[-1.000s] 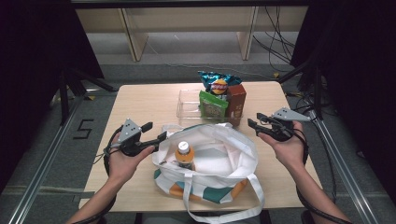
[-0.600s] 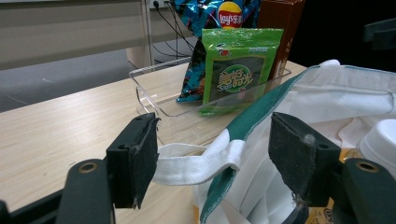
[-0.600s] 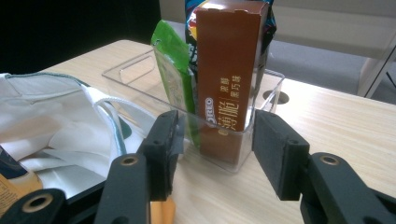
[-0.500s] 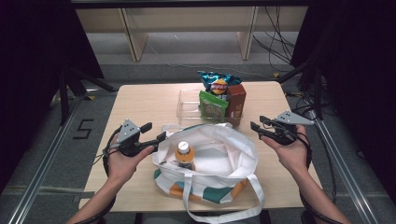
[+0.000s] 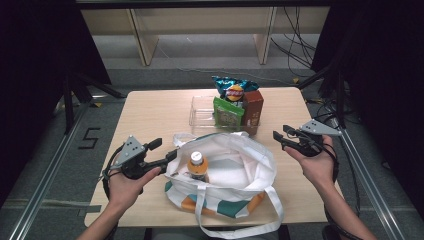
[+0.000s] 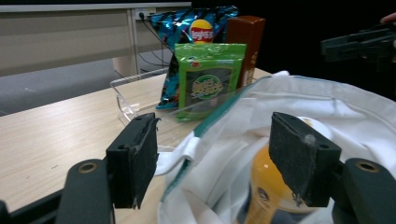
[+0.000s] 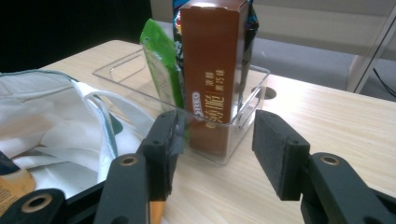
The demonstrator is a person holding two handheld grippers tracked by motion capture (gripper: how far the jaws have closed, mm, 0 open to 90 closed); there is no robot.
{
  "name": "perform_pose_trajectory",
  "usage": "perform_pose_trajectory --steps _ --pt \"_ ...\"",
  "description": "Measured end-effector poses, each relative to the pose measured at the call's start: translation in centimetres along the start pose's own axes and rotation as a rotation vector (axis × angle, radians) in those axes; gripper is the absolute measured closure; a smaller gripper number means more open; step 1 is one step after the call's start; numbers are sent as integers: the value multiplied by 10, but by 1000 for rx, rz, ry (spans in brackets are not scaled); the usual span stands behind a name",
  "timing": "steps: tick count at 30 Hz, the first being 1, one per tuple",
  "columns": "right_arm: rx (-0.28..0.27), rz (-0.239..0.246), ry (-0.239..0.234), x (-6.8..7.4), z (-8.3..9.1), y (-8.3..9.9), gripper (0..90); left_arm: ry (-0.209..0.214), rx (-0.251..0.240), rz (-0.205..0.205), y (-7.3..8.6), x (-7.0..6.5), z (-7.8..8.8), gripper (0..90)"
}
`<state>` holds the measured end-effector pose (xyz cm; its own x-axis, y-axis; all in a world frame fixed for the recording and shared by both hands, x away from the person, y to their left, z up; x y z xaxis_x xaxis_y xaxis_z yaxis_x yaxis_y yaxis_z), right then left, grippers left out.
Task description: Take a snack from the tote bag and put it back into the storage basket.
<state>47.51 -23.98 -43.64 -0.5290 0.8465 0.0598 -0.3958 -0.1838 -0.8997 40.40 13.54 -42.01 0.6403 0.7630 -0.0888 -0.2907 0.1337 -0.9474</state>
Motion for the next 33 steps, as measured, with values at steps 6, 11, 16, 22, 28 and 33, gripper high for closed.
perform_pose_trajectory --steps 6,11,16,22,28,33 --pt "10 -1 13 -3 2 2 518 50 -13 -5 0 -19 4 323" --pt "3 -5 11 -2 1 2 518 81 -6 -1 -1 -31 2 320" --pt "27 -13 11 -2 2 4 518 99 15 -8 4 -37 -6 319" --pt "21 23 10 -5 1 4 518 110 18 -6 6 -40 -16 325" --pt "22 -7 13 -5 0 6 518 119 38 3 11 -41 -27 336" --pt "14 -11 7 -5 0 6 518 126 49 12 15 -43 -36 367"
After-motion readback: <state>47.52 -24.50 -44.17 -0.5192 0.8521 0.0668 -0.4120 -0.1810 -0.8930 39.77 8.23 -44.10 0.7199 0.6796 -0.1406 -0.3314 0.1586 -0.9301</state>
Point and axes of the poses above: each handheld gripper's, and its own axes: z roughly backward along the jaws, y roughly out of its underside, x roughly to its left, the point moved 8 cm from there along -z, roughly forward along the jaws, and after that the axes turned 4 degrees about x, right-handed, at the moved point
